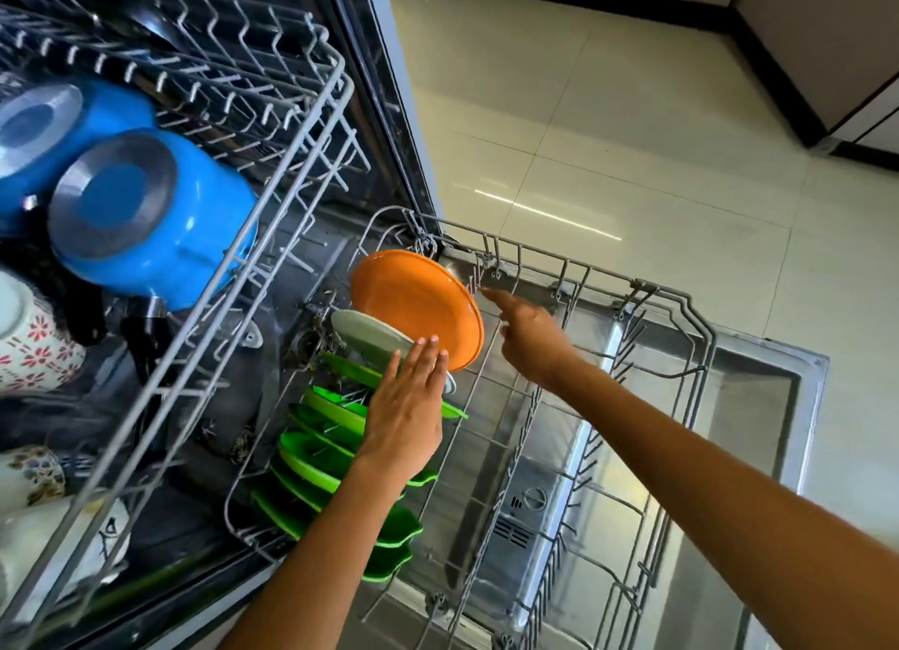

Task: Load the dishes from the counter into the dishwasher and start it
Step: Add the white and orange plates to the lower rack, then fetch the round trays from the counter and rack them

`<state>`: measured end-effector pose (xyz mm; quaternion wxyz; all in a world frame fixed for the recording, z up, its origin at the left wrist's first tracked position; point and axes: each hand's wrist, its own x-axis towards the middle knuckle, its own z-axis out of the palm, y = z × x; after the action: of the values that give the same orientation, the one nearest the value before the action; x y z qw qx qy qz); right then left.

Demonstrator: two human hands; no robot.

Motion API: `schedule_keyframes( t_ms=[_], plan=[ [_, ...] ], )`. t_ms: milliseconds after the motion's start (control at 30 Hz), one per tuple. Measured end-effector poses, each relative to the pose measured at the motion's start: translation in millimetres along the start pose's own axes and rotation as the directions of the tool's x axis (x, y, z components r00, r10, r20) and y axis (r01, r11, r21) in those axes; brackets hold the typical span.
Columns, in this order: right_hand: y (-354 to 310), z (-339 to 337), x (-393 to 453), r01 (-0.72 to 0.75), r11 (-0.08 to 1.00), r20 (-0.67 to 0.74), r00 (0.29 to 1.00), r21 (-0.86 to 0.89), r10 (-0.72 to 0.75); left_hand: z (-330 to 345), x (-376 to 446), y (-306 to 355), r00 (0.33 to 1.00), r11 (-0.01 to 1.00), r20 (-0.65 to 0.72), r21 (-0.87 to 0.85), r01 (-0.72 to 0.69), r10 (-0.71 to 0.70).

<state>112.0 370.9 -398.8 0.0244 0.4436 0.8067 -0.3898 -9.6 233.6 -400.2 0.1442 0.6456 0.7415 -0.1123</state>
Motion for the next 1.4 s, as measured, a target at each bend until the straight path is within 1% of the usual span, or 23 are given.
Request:
schedule_keyframes(
  t_ms=[67,133,267,333,367,467,533,567,600,667,733,767,833,933,967,1000,1100,1133,1167,1267,1333,1367,1400],
  plan=[
    [5,-1,-28,-0.05,0.998,-0.064,0.997,0.044,0.053,-2,-5,0,0.996,0.998,-0.081,-0.06,-0.027,0.022],
    [8,-2,-57,-0.077,0.994,-0.102,0.991,0.081,0.085,-11,-19,6,0.986,0.988,-0.169,-0.153,-0.012,-0.015],
    [-14,-15,-120,-0.023,0.993,-0.141,0.989,0.112,0.039,-45,-80,25,0.949,0.948,-0.293,-0.318,0.014,-0.113],
    [-46,-30,-153,0.012,0.993,-0.199,0.98,0.121,0.013,-77,-124,32,0.924,0.912,-0.342,-0.409,0.015,-0.168],
    [-71,-43,-174,0.032,0.992,-0.202,0.979,0.125,-0.006,-102,-153,36,0.913,0.893,-0.354,-0.449,0.023,-0.201],
    [-157,-90,-239,0.117,0.99,-0.136,0.985,0.083,-0.105,-188,-243,45,0.885,0.852,-0.39,-0.523,0.014,-0.254],
    [-213,-116,-284,0.226,0.968,-0.148,0.967,0.11,-0.209,-238,-308,46,0.847,0.84,-0.42,-0.541,0.053,-0.325],
    [-240,-125,-305,0.282,0.949,-0.167,0.952,0.142,-0.258,-259,-340,44,0.813,0.835,-0.442,-0.541,0.096,-0.38],
    [-268,-131,-324,0.352,0.923,-0.174,0.93,0.158,-0.325,-279,-376,41,0.759,0.827,-0.475,-0.543,0.145,-0.445],
    [-311,-134,-353,0.454,0.877,-0.15,0.889,0.158,-0.433,-302,-433,39,0.668,0.807,-0.519,-0.549,0.218,-0.533],
    [-355,-126,-378,0.551,0.823,-0.08,0.834,0.138,-0.546,-313,-493,34,0.567,0.774,-0.549,-0.558,0.299,-0.615],
    [-377,-119,-388,0.594,0.794,-0.041,0.803,0.126,-0.594,-312,-522,29,0.502,0.749,-0.564,-0.564,0.346,-0.656],
    [-410,-107,-403,0.657,0.74,0.043,0.743,0.141,-0.668,-304,-566,20,0.378,0.683,-0.569,-0.589,0.431,-0.73],
    [-463,-78,-429,0.766,0.624,0.133,0.61,0.152,-0.781,-285,-632,12,0.177,0.546,-0.545,-0.651,0.527,-0.82],
    [-479,-67,-437,0.788,0.599,0.158,0.579,0.145,-0.8,-280,-650,11,0.111,0.496,-0.53,-0.671,0.551,-0.84],
    [-491,-58,-445,0.804,0.579,0.178,0.555,0.138,-0.813,-273,-665,11,0.06,0.454,-0.517,-0.684,0.571,-0.854],
    [-536,-14,-472,0.863,0.486,0.214,0.453,0.136,-0.865,-252,-717,5,-0.1,0.321,-0.479,-0.714,0.623,-0.872],
    [-551,3,-481,0.874,0.466,0.222,0.43,0.142,-0.875,-246,-735,3,-0.135,0.275,-0.458,-0.717,0.641,-0.879],
    [-563,17,-489,0.883,0.447,0.223,0.412,0.141,-0.884,-240,-751,0,-0.156,0.244,-0.451,-0.706,0.665,-0.879],
    [-603,78,-526,0.927,0.347,0.263,0.304,0.139,-0.916,-204,-819,-3,-0.247,0.103,-0.4,-0.678,0.728,-0.883],
    [-626,116,-554,0.937,0.306,0.294,0.248,0.168,-0.923,-180,-867,-8,-0.315,-0.036,-0.288,-0.684,0.729,-0.905],
    [-638,140,-571,0.942,0.279,0.309,0.213,0.188,-0.927,-165,-895,-10,-0.362,-0.123,-0.233,-0.665,0.736,-0.903],
    [-648,160,-586,0.944,0.253,0.323,0.177,0.21,-0.93,-152,-919,-12,-0.39,-0.194,-0.158,-0.665,0.721,-0.907]
  ],
)
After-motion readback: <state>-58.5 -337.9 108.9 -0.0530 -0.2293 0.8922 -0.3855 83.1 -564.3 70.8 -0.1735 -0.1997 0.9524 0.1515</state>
